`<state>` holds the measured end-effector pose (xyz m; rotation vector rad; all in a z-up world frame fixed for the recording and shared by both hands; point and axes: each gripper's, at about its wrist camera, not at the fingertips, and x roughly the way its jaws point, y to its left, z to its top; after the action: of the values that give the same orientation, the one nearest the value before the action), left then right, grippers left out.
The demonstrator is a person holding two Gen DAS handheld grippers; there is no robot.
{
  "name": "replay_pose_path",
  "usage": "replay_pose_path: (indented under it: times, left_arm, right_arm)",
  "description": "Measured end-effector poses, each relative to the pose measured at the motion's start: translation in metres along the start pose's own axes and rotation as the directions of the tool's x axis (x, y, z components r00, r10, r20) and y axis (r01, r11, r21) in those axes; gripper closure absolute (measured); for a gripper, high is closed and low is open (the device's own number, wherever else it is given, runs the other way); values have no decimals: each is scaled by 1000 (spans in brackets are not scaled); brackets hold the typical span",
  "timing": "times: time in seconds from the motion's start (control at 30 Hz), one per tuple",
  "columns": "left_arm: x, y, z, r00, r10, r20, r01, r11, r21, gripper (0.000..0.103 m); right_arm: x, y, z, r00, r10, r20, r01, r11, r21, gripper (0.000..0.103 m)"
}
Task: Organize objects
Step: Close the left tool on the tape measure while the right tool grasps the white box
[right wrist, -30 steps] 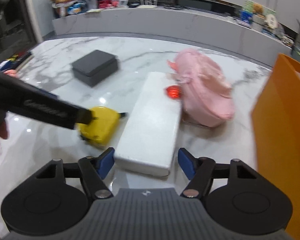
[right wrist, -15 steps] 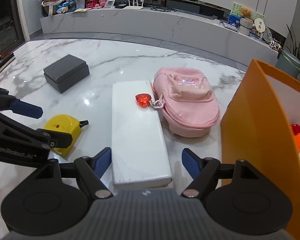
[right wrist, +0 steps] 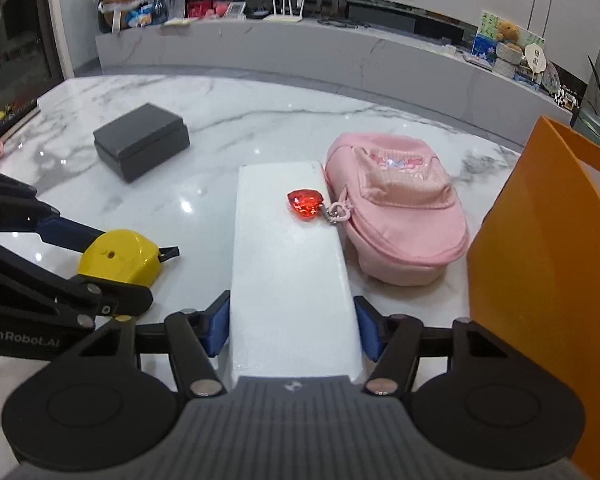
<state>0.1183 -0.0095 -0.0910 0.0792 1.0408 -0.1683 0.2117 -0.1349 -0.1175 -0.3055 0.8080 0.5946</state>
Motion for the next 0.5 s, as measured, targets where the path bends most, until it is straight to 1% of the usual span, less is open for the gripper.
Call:
replay_pose_path:
  times: [0.07, 0.17, 0.23, 0.27, 0.3, 0.37, 0.5]
  left_arm:
    - [-3, -1, -3, 999, -5, -42, 7, 1000, 31, 40]
    - [-8, -3, -8, 994, -12, -112, 21, 997, 73, 40]
    - [-9, -3, -10, 991, -4, -134, 13, 998, 68, 38]
    - [-9, -2, -11, 992, 2, -128, 6, 998, 58, 33]
    - [-9, -2, -12, 993, 10, -120, -4, 999, 50, 24]
    - [-7, 0, -12, 994, 22, -107, -19, 999, 32, 16]
    - [-7, -1, -12, 996, 14, -89, -10, 999, 38, 16]
  right_arm:
    - [-3, 0, -2, 1000, 7, -24, -7, 1000, 1, 39]
    - [-12, -1, -5, 994, 27, -105, -28, 1000, -6, 39]
    - [-17, -1, -9, 988, 45, -148, -47, 999, -7, 39]
    - [-19, -1, -10, 986, 54, -158, -55, 998, -4, 39]
    - [-20, 0, -10, 986, 56, -160, -57, 998, 0, 39]
    - [-20, 2, -9, 991, 49, -123, -49, 999, 4, 37]
    - [-18, 3, -7, 998, 45, -54, -45, 999, 1, 37]
